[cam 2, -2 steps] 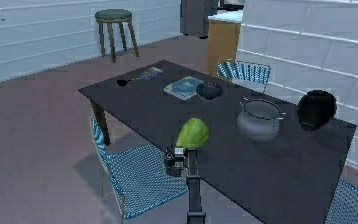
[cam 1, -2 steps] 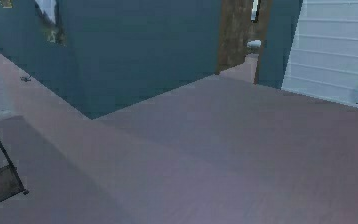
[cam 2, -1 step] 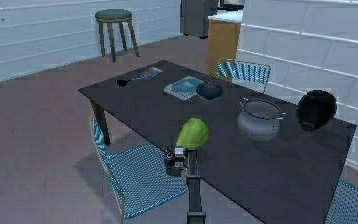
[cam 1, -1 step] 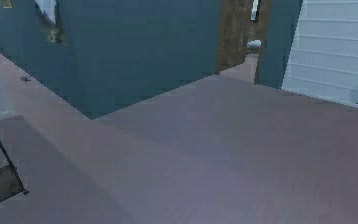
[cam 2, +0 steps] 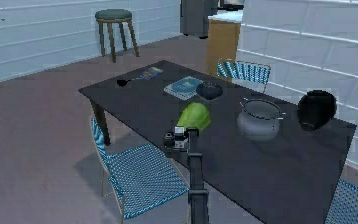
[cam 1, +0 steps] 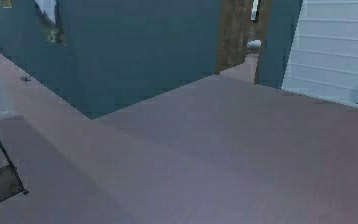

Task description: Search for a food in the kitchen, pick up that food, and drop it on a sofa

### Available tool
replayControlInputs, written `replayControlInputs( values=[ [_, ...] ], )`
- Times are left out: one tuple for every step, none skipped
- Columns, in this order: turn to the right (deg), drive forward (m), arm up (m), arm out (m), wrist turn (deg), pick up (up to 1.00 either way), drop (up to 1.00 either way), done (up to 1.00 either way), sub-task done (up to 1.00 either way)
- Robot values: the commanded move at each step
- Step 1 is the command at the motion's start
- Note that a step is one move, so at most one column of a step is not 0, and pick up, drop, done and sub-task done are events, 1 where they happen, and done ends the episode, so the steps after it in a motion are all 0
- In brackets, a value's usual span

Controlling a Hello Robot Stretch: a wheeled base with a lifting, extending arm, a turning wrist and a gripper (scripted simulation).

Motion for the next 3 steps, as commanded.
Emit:
replayControlInputs(
  values=[
    [0.0, 0.0, 0.32, 0.0, 0.0, 0.0, 0.0, 0.0, 0.0],
    [0.0, 0.0, 0.0, 0.0, -45.0, 0.0, 0.0, 0.0, 0.0],
    [0.0, 0.0, 0.0, 0.0, -45.0, 0.0, 0.0, 0.0, 0.0]
  ],
)
